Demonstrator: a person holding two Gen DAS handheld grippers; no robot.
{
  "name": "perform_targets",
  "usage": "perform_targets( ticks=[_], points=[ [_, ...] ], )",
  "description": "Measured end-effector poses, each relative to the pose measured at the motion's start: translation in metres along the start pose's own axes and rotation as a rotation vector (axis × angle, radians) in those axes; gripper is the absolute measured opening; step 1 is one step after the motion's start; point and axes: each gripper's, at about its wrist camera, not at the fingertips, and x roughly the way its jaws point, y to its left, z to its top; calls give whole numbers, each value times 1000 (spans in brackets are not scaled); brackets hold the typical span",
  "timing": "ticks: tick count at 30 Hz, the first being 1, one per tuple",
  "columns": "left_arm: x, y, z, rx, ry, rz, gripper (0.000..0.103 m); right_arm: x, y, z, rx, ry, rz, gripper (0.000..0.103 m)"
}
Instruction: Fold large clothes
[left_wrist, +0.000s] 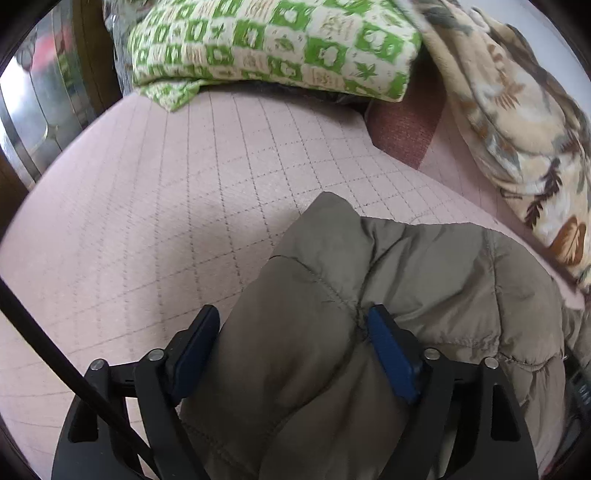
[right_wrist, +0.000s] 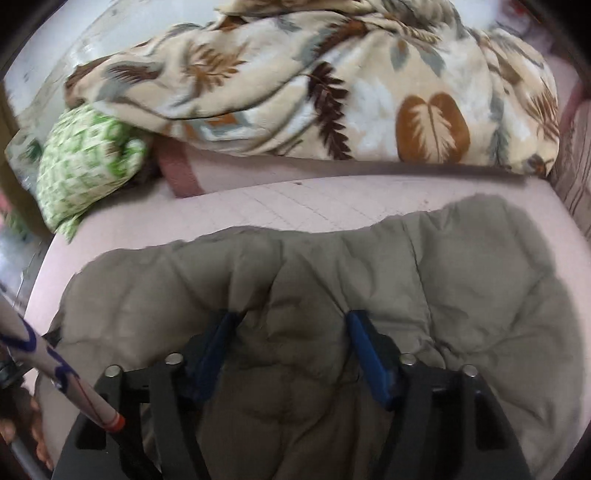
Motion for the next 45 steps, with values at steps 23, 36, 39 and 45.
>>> perform_targets(
  ticks=[23, 36, 39, 45],
  points=[
    [-81, 20, -73, 65, -63, -35, 83, -58, -101, -51, 114, -77, -147, 85],
    [-174, 33, -117, 159, -394, 117, 84, -99, -114, -81, 127, -171, -198, 89],
    [-173, 37, -125, 152, -367, 89, 84, -81, -129, -90, 133, -146, -157, 94],
    [-182, 35, -143, 174, -372, 85, 84, -69, -133, -79, 164, -91, -159, 96]
  ],
)
